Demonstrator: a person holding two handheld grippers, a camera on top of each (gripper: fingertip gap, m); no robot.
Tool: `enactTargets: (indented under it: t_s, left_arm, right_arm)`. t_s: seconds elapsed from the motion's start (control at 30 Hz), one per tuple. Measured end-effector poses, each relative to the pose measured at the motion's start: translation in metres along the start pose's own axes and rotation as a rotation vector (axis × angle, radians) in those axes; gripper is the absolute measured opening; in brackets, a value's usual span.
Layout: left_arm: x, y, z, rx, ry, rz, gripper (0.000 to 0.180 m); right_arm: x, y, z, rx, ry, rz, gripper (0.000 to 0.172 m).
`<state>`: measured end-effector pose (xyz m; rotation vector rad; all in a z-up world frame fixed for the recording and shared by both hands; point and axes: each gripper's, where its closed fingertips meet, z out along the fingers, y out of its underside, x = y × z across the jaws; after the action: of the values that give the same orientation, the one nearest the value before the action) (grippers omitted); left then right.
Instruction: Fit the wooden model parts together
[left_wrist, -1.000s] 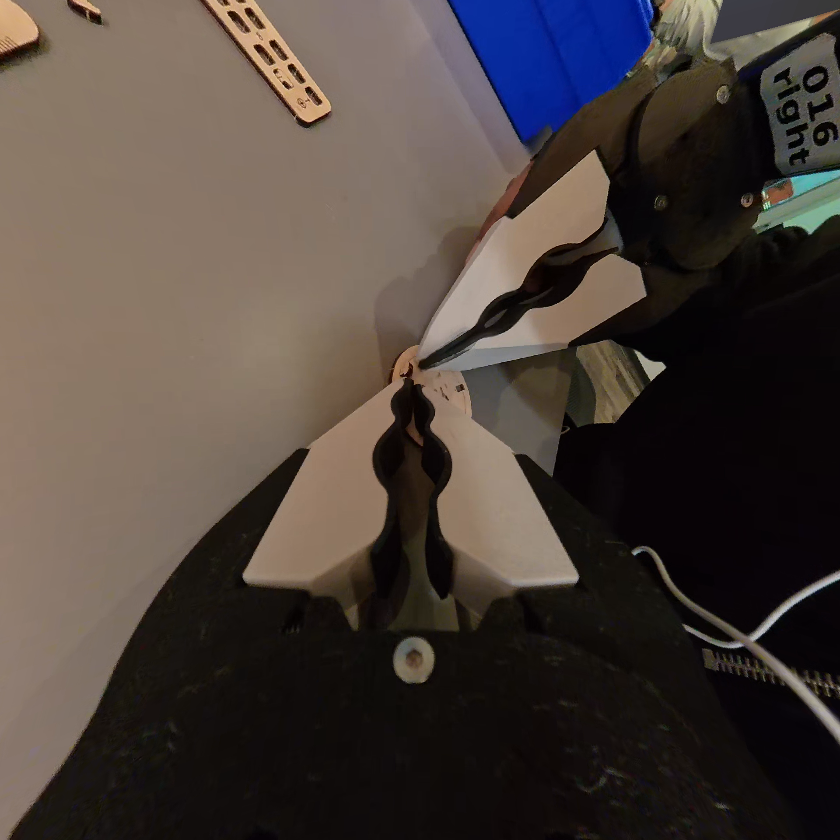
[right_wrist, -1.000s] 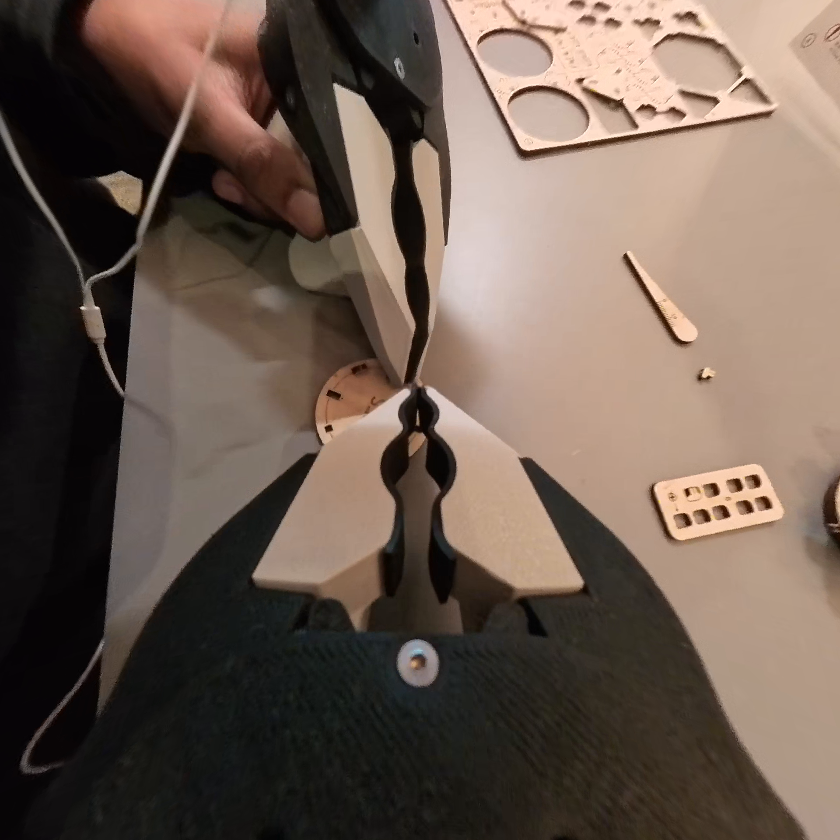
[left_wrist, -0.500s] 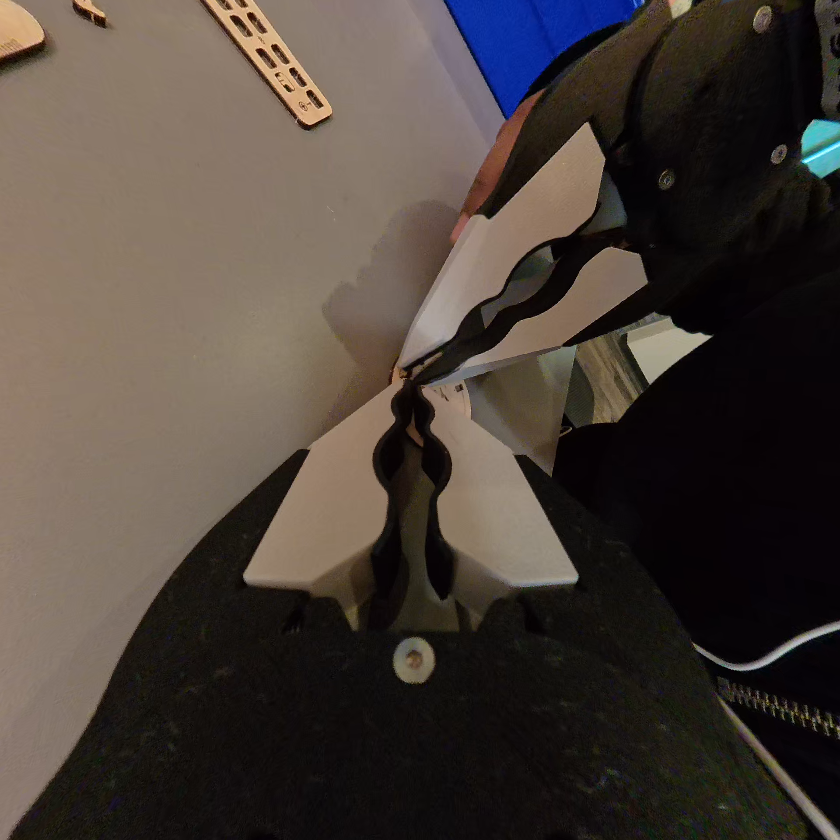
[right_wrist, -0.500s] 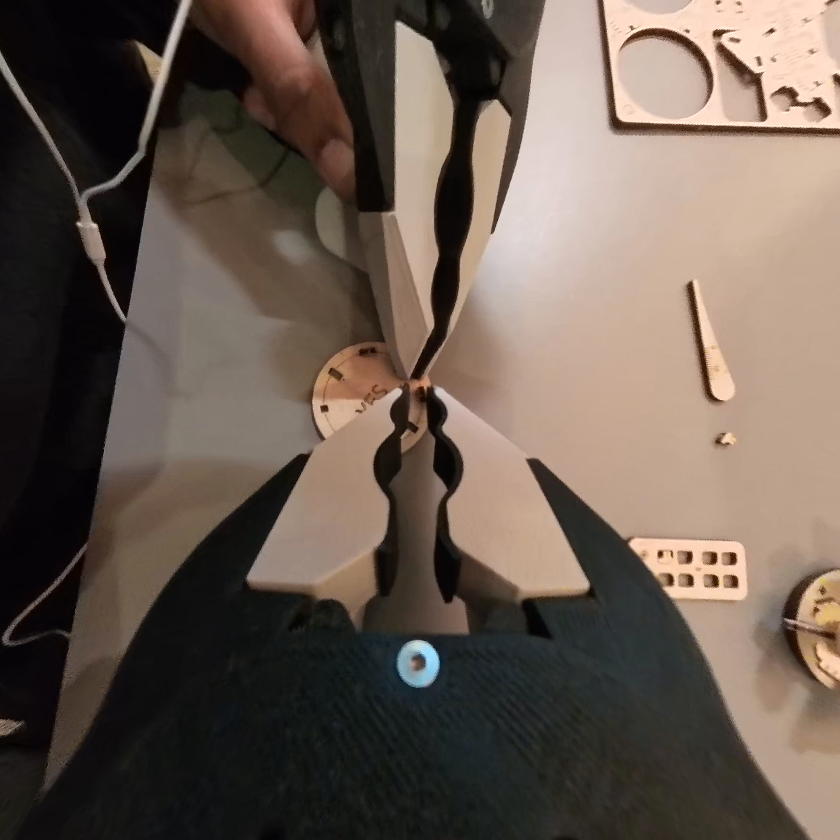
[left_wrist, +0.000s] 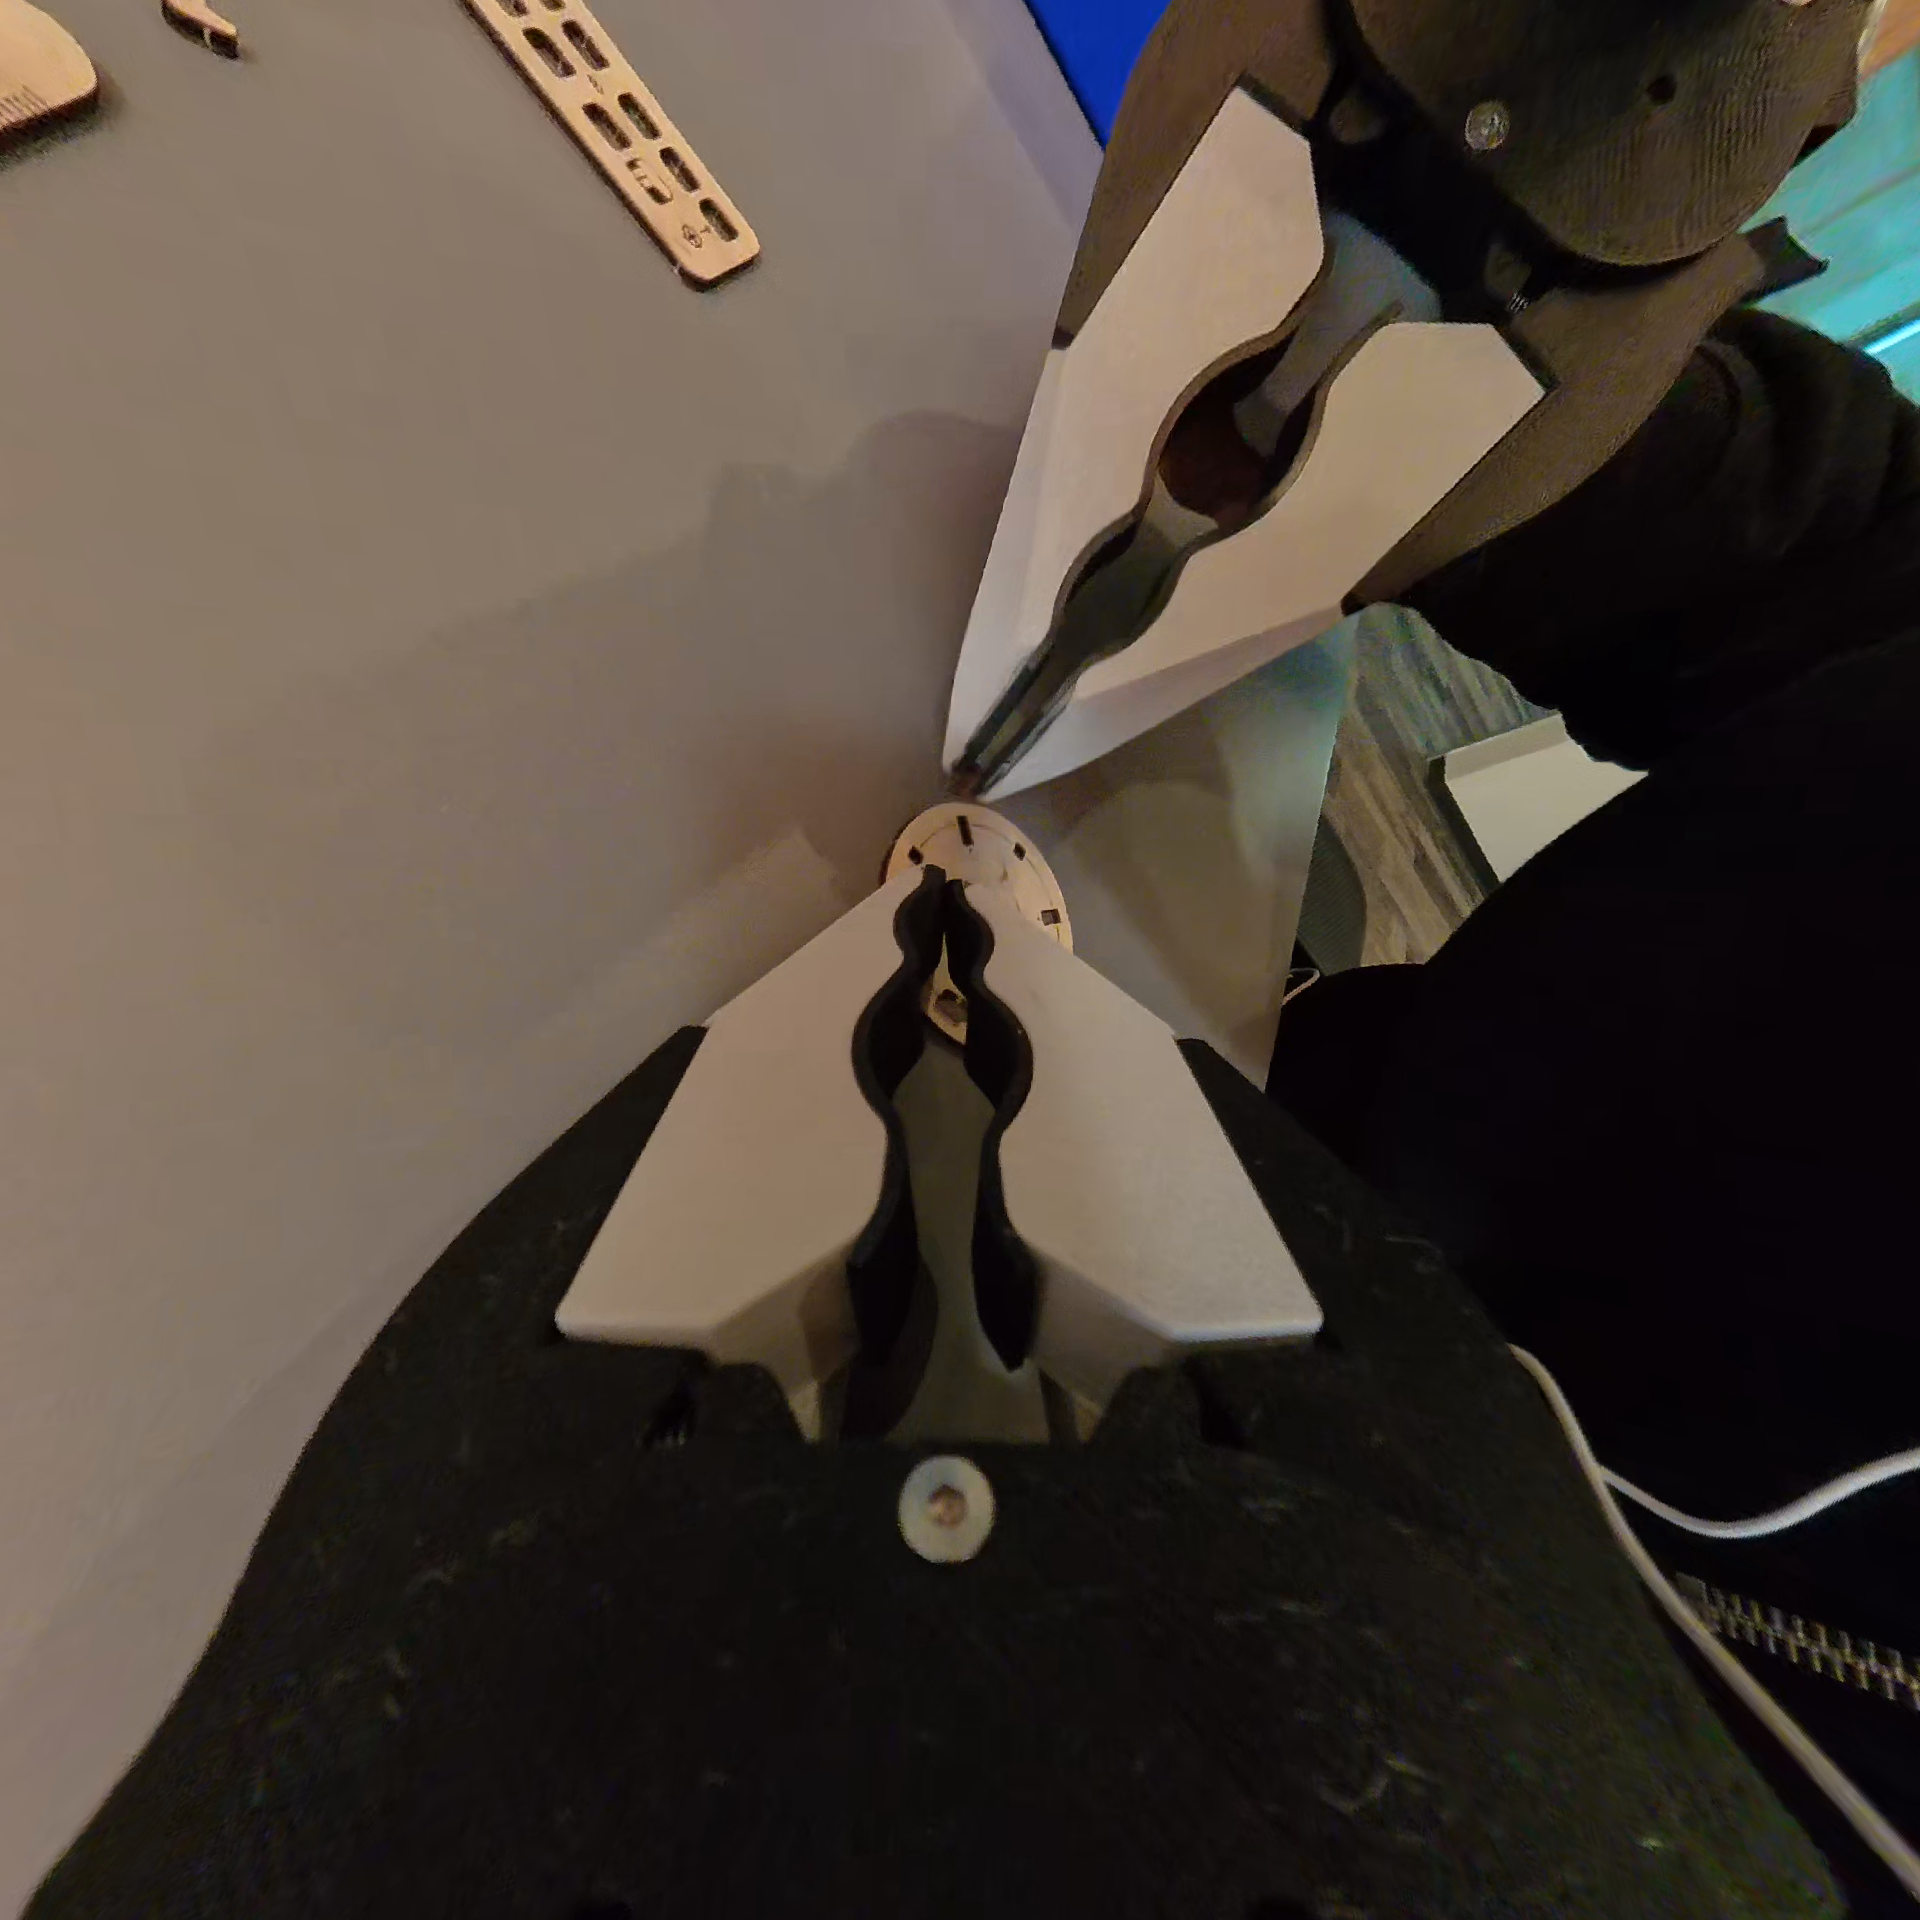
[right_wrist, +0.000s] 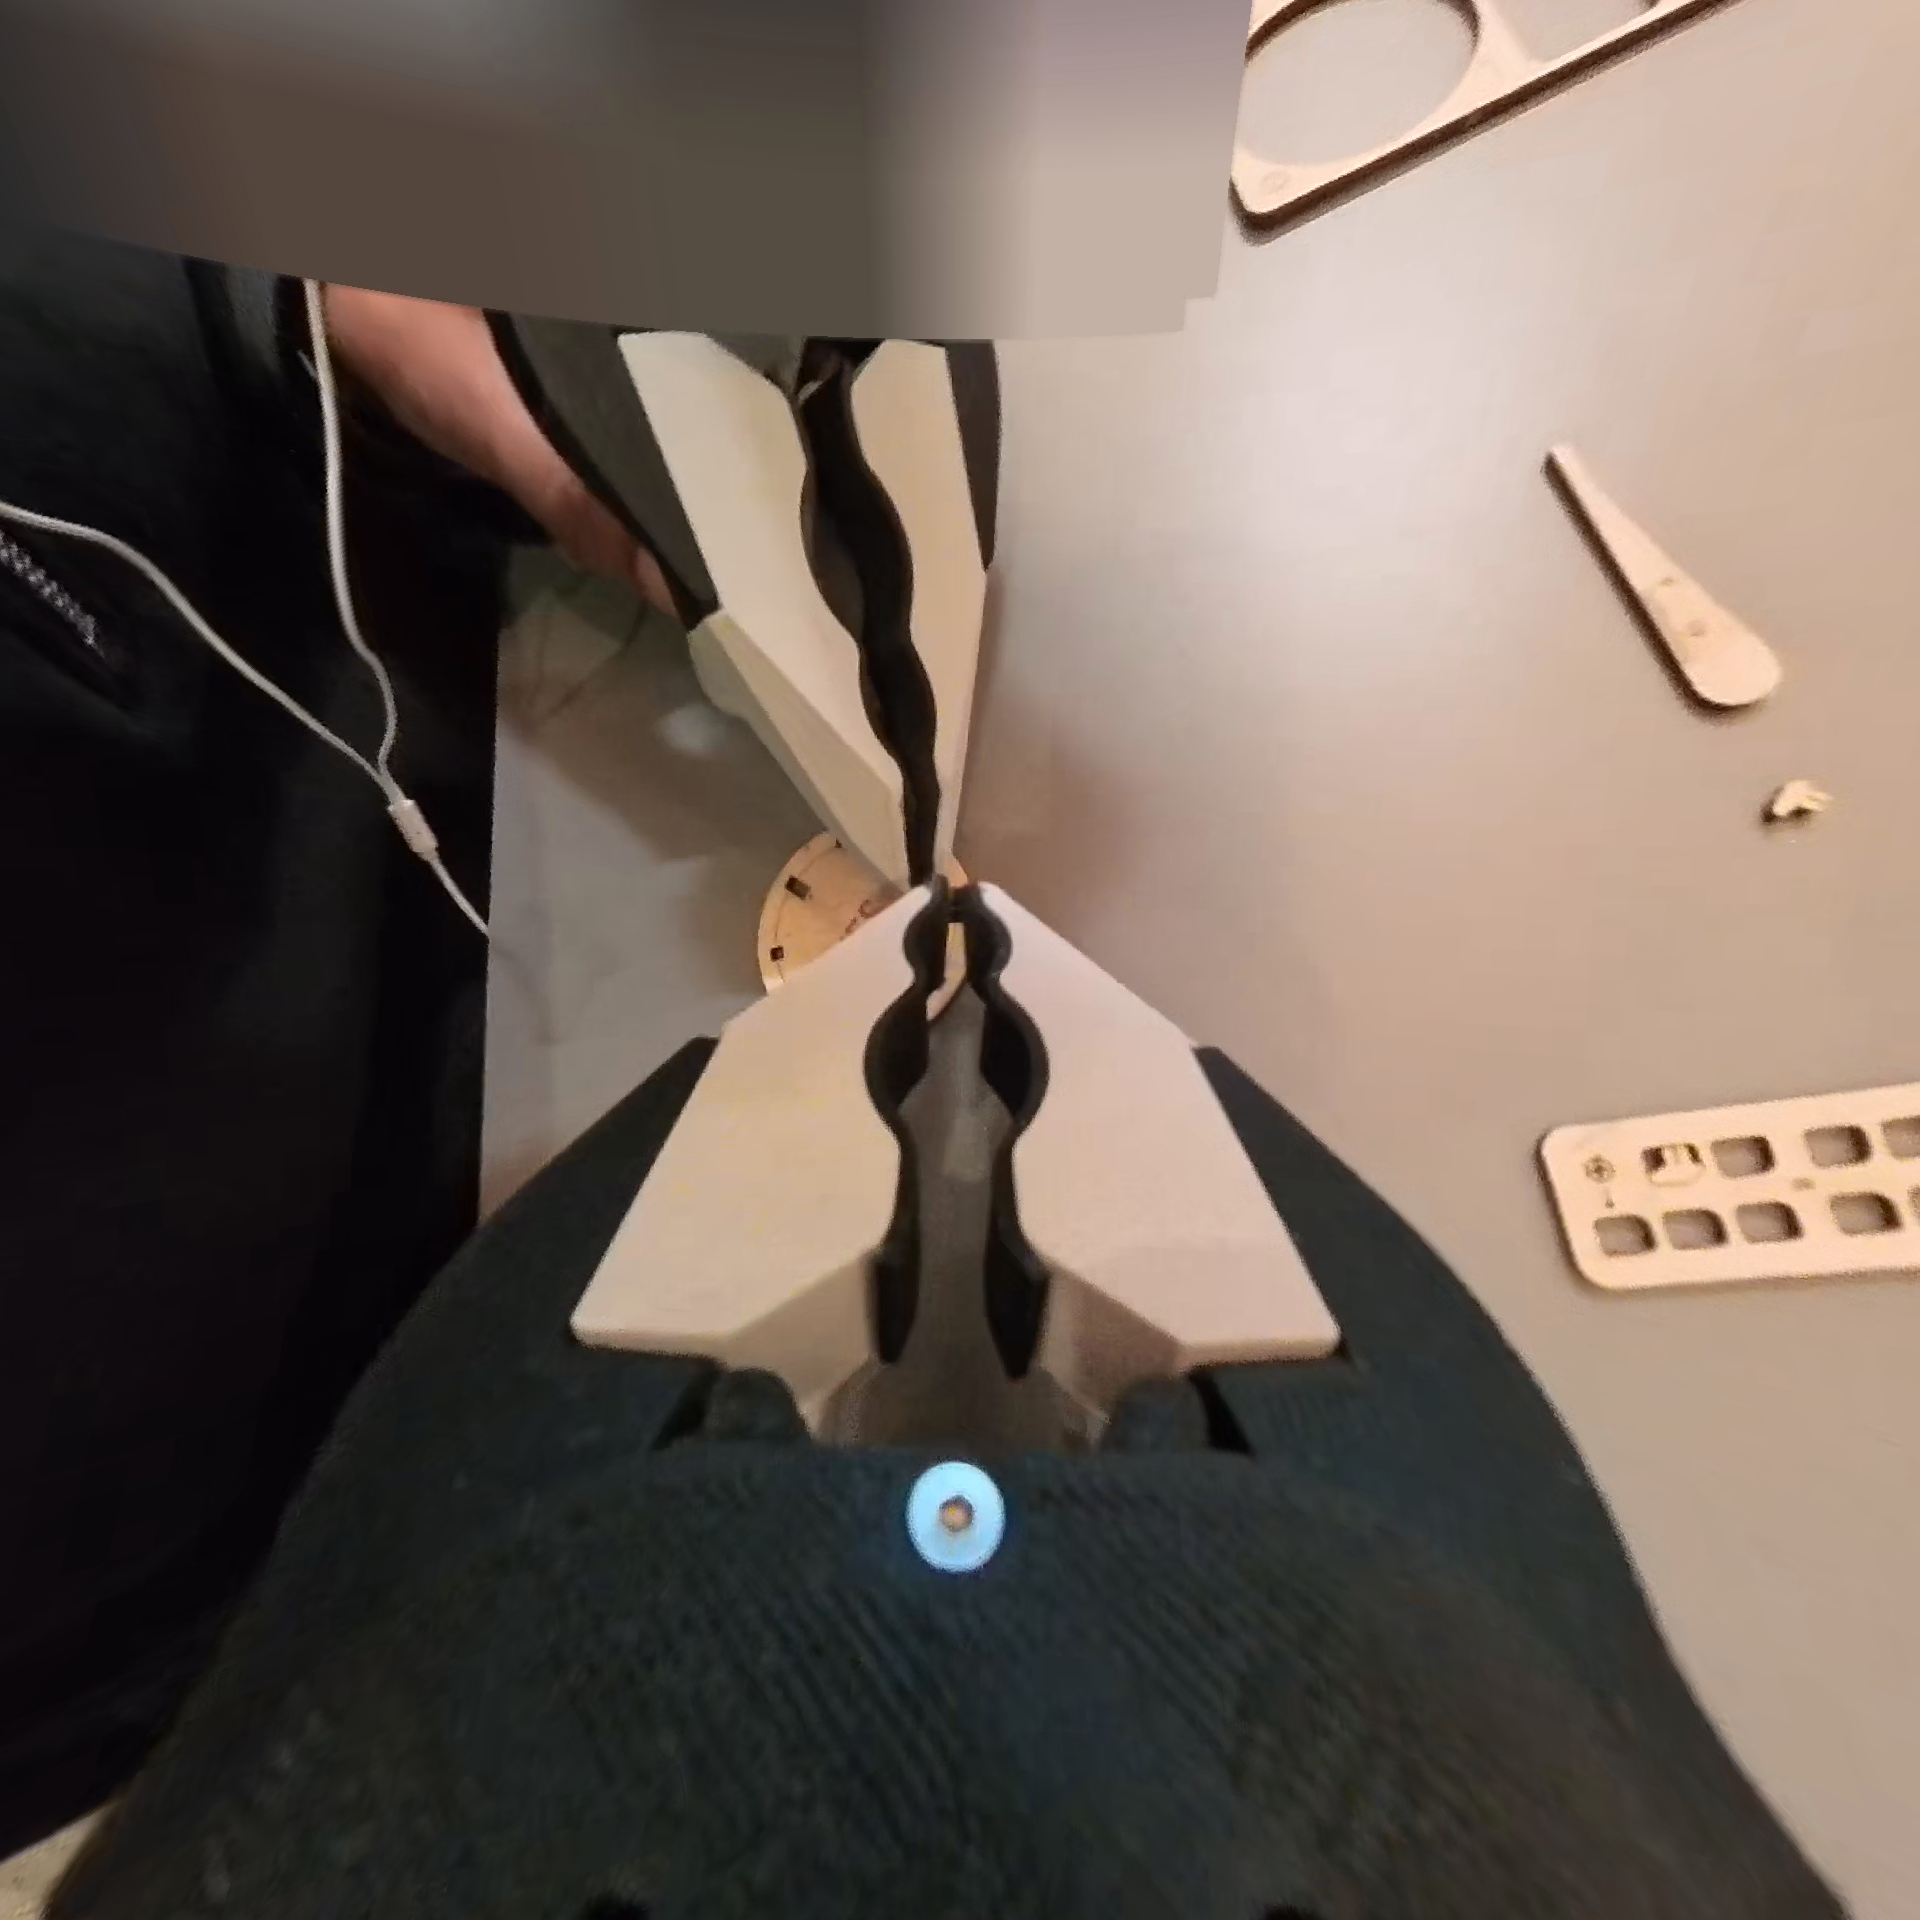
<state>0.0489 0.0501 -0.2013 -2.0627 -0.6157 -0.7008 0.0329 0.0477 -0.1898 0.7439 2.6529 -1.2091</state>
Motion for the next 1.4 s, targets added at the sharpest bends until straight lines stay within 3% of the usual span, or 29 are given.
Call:
enactTargets:
  t_s: [0.13,0.3,0.43,0.7,0.83,1.0,1.23,1.4]
  left_arm:
    - [0.003,-0.005,-0.004,0.04,0.036,-0.007,0.0]
    - [0.009,-0.019,-0.019,0.174,0.101,-0.015,0.0]
    - [0.008,-0.024,-0.025,0.221,0.086,-0.005,0.0]
    - [0.019,-0.028,-0.032,0.274,0.111,0.065,0.0]
    - [0.013,-0.022,-0.024,0.212,0.044,0.073,0.0]
    - [0.006,-0.008,-0.014,0.111,-0.04,0.093,0.0]
    - [0.001,-0.003,-0.016,0.089,-0.042,0.047,0.0]
    - [-0.005,0.003,-0.01,0.033,-0.074,0.021,0.0]
  right_arm:
    - [-0.004,-0.001,-0.001,0.015,0.041,-0.017,0.0]
    - [-0.01,-0.016,-0.01,0.163,0.065,0.046,0.001]
    - [-0.006,-0.01,-0.015,0.219,0.098,0.199,0.001]
    - [-0.027,-0.03,-0.025,0.38,-0.04,0.472,0.0]
    - [-0.028,-0.019,-0.019,0.262,0.02,0.366,0.001]
    - [-0.007,0.005,-0.009,-0.052,0.175,0.017,0.0]
    - [-0.004,0.003,0.005,-0.253,0.129,-0.22,0.001]
    - [-0.006,0.007,0.012,-0.301,0.11,-0.265,0.0]
